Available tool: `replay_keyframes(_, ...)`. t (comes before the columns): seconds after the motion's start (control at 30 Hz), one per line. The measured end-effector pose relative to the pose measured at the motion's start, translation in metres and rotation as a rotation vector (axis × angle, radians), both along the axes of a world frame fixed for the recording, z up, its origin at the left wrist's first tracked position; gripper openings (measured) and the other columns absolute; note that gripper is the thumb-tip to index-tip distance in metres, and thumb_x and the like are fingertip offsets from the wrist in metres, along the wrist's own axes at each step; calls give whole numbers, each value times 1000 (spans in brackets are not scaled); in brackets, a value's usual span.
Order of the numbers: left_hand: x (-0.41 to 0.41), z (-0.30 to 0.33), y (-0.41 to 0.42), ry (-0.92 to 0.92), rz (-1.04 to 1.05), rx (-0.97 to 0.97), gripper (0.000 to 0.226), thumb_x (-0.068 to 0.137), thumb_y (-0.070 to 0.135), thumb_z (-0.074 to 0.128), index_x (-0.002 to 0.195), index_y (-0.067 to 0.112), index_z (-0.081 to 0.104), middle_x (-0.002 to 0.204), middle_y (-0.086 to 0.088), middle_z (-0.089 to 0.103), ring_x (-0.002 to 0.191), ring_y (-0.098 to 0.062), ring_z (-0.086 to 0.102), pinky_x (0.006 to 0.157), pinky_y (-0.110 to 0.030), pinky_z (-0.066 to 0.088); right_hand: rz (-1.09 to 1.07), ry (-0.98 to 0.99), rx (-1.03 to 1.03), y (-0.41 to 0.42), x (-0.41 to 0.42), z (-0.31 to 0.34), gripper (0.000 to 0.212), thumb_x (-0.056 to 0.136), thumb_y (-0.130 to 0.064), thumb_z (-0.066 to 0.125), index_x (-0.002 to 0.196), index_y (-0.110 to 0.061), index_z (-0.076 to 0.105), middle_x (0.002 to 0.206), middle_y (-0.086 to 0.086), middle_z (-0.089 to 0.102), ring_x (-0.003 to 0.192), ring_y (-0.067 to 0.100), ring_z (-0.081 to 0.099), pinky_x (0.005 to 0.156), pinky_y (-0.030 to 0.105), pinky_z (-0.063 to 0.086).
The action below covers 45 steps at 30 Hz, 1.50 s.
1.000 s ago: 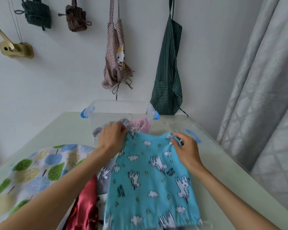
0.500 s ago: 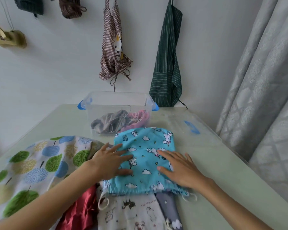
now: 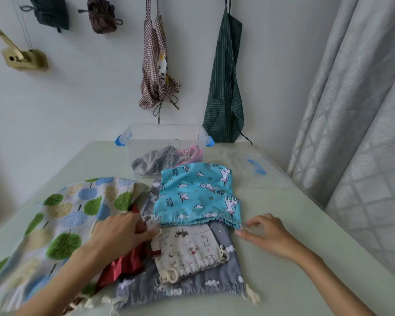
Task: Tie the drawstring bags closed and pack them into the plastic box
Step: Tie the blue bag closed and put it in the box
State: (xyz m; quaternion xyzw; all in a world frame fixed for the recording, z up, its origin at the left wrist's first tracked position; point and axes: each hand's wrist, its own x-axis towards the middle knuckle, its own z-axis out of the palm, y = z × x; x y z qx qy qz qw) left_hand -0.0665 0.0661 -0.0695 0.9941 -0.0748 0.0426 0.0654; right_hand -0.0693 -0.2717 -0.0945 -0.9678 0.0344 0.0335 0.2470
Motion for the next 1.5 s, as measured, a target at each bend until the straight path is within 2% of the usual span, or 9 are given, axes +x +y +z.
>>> replay_keyframes(0.2,1,-4,-9,10,-7,-100,21,83,54,61,86,34,69,85,13,70,78,-10,64,68,-29,53,-35,-283,-20,12,-10,-5,12,82,-41,68,76,-31,68,80,-8,55,82,14,57,67,28,41)
replay_keyframes(0.47,6,16,11,-276,176,-54,19,92,35,57,101,27,72,87,4,72,65,-14,58,45,-23,29,-223,-361,-110,-45,-19,18,16,82,-35,69,70,-25,68,70,-6,68,75,18,65,63,27,47)
replay_keyframes(0.67,11,7,18,-196,242,65,18,94,28,53,98,25,70,92,1,70,77,-19,64,54,-26,40,-340,-194,-298,-74,-21,23,18,83,-34,68,77,-18,72,85,1,71,86,26,66,70,31,53)
replay_keyframes(0.77,15,14,6,-58,156,12,25,95,23,48,116,29,61,108,7,63,78,-11,56,52,-19,41,-221,1,-280,-60,-18,33,33,79,-35,69,109,-23,62,116,-1,59,109,22,58,85,29,46)
replay_keyframes(0.87,14,26,-16,-4,-21,-100,43,91,11,45,132,23,49,123,4,58,98,-10,55,79,-20,52,-90,-72,-208,-28,-12,41,51,82,-32,66,128,-25,46,128,-2,44,118,18,51,92,28,40)
replay_keyframes(1.03,12,3,-65,88,-132,-48,34,95,31,49,125,16,49,123,1,53,102,-11,57,85,-22,52,22,-19,-160,35,-1,22,33,87,-42,58,110,-19,56,117,3,52,107,23,55,82,30,42)
replay_keyframes(1.13,20,-11,-73,41,-107,-114,24,97,32,46,110,15,57,103,2,59,87,-13,57,76,-26,49,-18,-116,-37,43,4,11,30,88,-41,57,71,-18,50,79,1,57,73,22,55,58,28,37)
replay_keyframes(1.3,25,-2,-64,-62,-234,-402,29,96,43,45,91,26,67,74,15,63,61,2,57,63,-18,49,109,-258,295,35,3,20,35,96,-32,49,63,-19,52,52,-3,48,51,12,43,57,31,37)
replay_keyframes(1.5,31,3,-25,-228,-401,-109,35,94,42,44,114,24,67,111,10,69,90,-7,65,77,-17,50,235,-391,-217,5,-3,22,27,99,-35,38,86,-15,51,68,7,58,61,28,46,59,35,32)
